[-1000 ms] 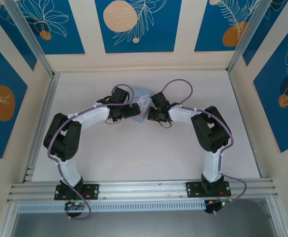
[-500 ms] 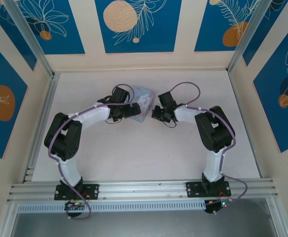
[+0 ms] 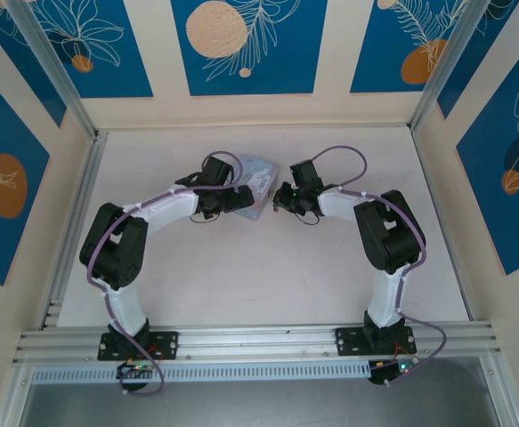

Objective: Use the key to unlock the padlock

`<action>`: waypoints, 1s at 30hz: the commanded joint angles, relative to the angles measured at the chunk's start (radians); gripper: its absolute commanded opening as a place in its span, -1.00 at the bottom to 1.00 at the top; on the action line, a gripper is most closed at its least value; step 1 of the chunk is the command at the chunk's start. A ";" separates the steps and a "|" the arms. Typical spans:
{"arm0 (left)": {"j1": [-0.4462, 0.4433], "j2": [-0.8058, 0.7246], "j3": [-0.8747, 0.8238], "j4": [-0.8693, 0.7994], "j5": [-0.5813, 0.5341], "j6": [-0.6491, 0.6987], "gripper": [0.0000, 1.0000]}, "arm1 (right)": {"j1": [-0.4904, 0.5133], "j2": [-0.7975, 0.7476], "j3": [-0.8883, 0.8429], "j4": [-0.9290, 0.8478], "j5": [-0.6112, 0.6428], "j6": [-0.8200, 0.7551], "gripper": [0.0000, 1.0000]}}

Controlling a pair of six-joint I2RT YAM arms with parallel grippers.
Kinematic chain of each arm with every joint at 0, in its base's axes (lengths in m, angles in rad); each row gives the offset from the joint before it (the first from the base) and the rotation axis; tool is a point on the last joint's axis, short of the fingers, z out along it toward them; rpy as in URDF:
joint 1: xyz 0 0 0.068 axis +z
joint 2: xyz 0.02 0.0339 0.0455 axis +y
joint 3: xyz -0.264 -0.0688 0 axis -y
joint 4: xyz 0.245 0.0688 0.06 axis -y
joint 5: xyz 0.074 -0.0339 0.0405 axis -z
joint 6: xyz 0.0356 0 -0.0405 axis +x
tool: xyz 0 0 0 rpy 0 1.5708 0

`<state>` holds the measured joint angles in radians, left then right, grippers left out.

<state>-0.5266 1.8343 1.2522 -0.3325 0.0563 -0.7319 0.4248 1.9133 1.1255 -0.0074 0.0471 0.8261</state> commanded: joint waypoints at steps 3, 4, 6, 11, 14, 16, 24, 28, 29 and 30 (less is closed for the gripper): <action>-0.006 0.022 -0.005 -0.026 0.010 -0.004 1.00 | -0.008 -0.022 0.007 -0.016 -0.022 -0.082 -0.28; -0.005 0.022 -0.005 -0.026 0.010 -0.002 1.00 | -0.008 -0.018 0.009 -0.021 -0.023 -0.099 -0.26; -0.005 0.022 -0.005 -0.024 0.011 -0.004 1.00 | -0.008 -0.011 0.014 -0.030 -0.024 -0.127 -0.24; -0.005 0.023 -0.003 -0.026 0.013 -0.006 1.00 | 0.001 0.011 0.041 -0.064 -0.001 -0.187 -0.22; -0.006 0.022 0.000 -0.028 0.010 -0.004 1.00 | 0.010 0.023 0.056 -0.081 0.021 -0.216 -0.21; -0.005 0.023 0.001 -0.029 0.011 -0.006 1.00 | 0.017 0.030 0.067 -0.095 0.038 -0.234 -0.21; -0.006 0.029 0.004 -0.025 0.016 -0.010 1.00 | 0.051 0.051 0.095 -0.121 0.083 -0.275 -0.20; -0.005 0.029 0.006 -0.026 0.017 -0.010 1.00 | 0.055 0.065 0.100 -0.135 0.105 -0.271 -0.20; -0.005 0.029 0.007 -0.028 0.017 -0.009 1.00 | 0.056 0.070 0.104 -0.140 0.113 -0.270 -0.20; -0.005 0.029 0.007 -0.027 0.017 -0.009 1.00 | 0.057 0.074 0.103 -0.145 0.120 -0.270 -0.20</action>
<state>-0.5266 1.8359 1.2522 -0.3298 0.0628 -0.7345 0.4725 1.9545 1.2045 -0.1165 0.1337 0.5774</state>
